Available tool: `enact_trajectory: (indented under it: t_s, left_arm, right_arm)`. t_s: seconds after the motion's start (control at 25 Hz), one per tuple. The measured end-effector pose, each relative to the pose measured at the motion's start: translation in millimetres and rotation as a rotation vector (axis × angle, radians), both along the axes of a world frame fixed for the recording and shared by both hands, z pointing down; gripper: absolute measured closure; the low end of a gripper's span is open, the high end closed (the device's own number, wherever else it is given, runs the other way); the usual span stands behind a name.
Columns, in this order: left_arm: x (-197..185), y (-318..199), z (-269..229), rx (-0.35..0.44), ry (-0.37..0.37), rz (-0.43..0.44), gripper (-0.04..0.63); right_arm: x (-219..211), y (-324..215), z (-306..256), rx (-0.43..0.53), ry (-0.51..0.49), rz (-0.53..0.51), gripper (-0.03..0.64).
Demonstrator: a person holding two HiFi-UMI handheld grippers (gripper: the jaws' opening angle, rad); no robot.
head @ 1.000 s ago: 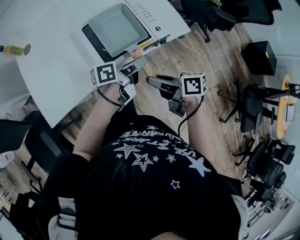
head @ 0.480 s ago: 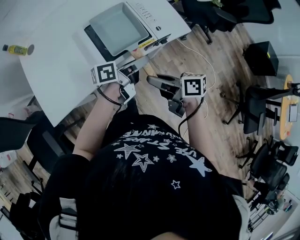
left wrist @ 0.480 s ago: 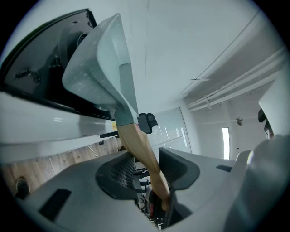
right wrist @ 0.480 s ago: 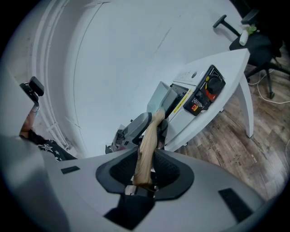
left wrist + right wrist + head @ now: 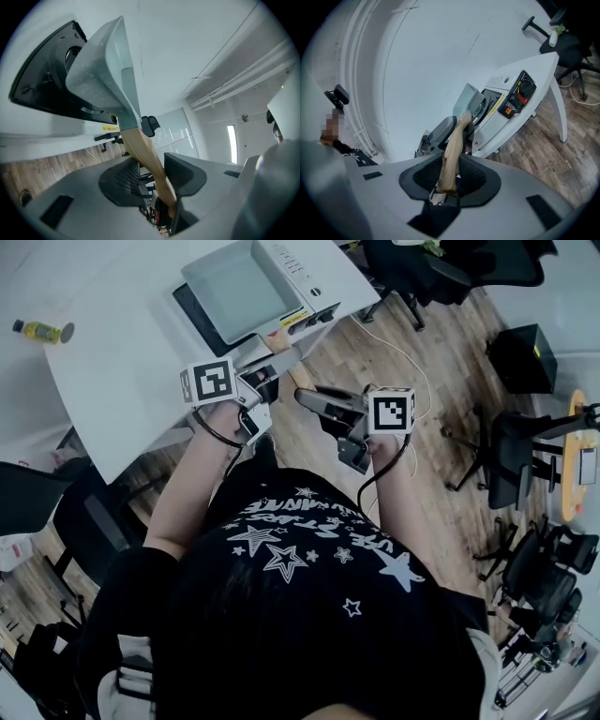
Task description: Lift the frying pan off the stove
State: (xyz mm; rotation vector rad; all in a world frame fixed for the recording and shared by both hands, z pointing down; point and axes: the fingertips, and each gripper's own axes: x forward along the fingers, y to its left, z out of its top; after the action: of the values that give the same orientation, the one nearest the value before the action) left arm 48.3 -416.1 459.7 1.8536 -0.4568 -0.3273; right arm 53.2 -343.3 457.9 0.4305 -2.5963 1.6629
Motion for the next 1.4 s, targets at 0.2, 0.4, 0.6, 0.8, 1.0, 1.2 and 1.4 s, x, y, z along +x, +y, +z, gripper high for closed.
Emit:
enact_trajectory:
  t_s: [0.2,0.4,0.6,0.8,1.0,1.2,1.4]
  left_arm:
    - [3.0,14.5,-7.5,0.028,-0.005,0.005,0.426]
    - [7.2,41.5,-15.0,0.047,-0.003,0.002,0.425]
    - [13.3,73.7,-22.6,0.07,-0.018,0.0,0.426]
    - [19.6,115.4,-29.1,0.081,-0.025,-0.008,0.425]
    - [27.6,162.9,-32.0,0.089,-0.031,-0.009,0.425]
    - [35.1,205.2,-38.7,0.101,-0.039,-0.014,0.425]
    - [42.3,242.5,-40.1,0.096,-0.047,-0.006,0.425]
  right_arm:
    - [1.9,14.5,-7.1,0.025,-0.017,-0.01,0.506]
    - [9.4,40.7,-9.8,0.028,-0.015,-0.001,0.506]
    - [15.8,72.4,-15.7,0.059,-0.026,-0.014,0.506]
    - [21.8,114.6,-22.2,0.063,-0.042,-0.014,0.506]
    - [29.0,162.8,-26.9,0.083,-0.047,-0.029,0.506]
    - [35.1,205.5,-31.7,0.089,-0.061,-0.03,0.506]
    - [41.9,243.1,-34.0,0.08,-0.07,-0.021,0.506]
